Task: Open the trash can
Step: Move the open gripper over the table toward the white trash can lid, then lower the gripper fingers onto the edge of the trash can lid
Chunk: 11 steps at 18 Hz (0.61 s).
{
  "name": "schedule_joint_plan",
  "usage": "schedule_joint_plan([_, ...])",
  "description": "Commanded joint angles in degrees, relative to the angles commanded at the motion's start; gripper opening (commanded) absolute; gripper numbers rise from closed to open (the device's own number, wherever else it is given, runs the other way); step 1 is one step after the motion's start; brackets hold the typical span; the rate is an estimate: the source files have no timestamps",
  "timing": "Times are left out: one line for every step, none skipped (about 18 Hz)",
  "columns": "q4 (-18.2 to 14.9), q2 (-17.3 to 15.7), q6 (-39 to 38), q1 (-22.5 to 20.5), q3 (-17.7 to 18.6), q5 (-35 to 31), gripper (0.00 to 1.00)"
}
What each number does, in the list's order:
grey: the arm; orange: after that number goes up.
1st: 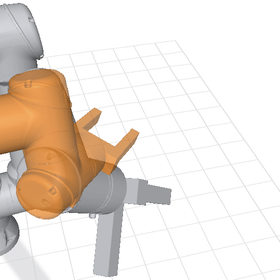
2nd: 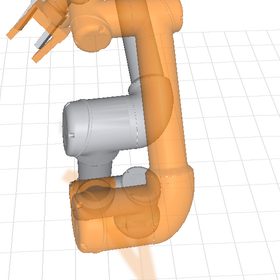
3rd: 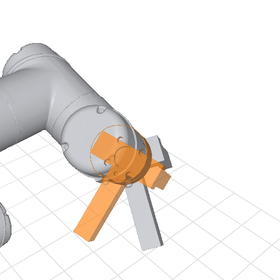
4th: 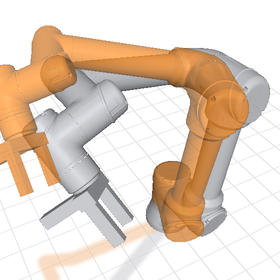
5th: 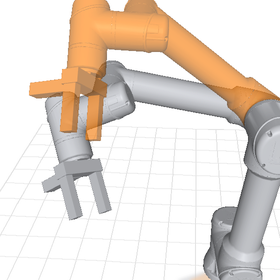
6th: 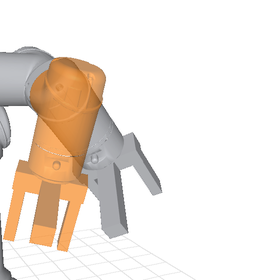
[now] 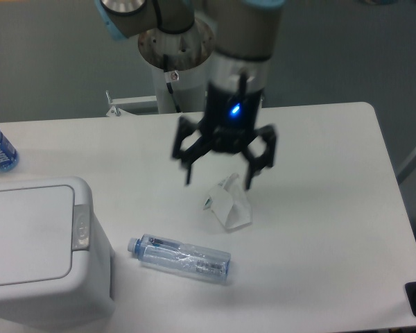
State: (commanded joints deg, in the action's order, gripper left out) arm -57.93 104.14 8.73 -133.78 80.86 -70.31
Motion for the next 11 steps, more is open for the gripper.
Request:
schedule_joint_plan([0.9,0.7,-2.6,0.9,-0.1,0.0,1.0])
schedule_joint_plan([1.6,1.0,-4.7,1.2,0.1,0.0,1.0])
schedule_joint_plan([1.9,1.6,-5.6,1.8,0.1,0.0,1.0])
schedule_joint_plan([1.9,1.8,-5.9,2.7,0.0,0.0,1.0])
schedule_joint_plan([1.9,1.9,-6.2,3.4,0.0,0.0,1.0])
schedule_joint_plan([1.9,2.0,-6.4,3.9,0.1,0.0,1.0])
schedule_joint_plan([1.9,2.0,-6.7,4.1,0.1,0.0,1.0])
schedule_joint_plan([1.9,2.0,-6.9,4.8,0.1,0.0,1.0])
schedule_joint_plan([1.9,2.0,-7.0,5.2,0.1,0.0,1.0])
schedule_joint_plan([1.9,2.0,-7.0,5.5,0.1,0.0,1.0])
schedule_joint_plan([1.9,2.0,-7.0,5.7,0.1,0.0,1.0])
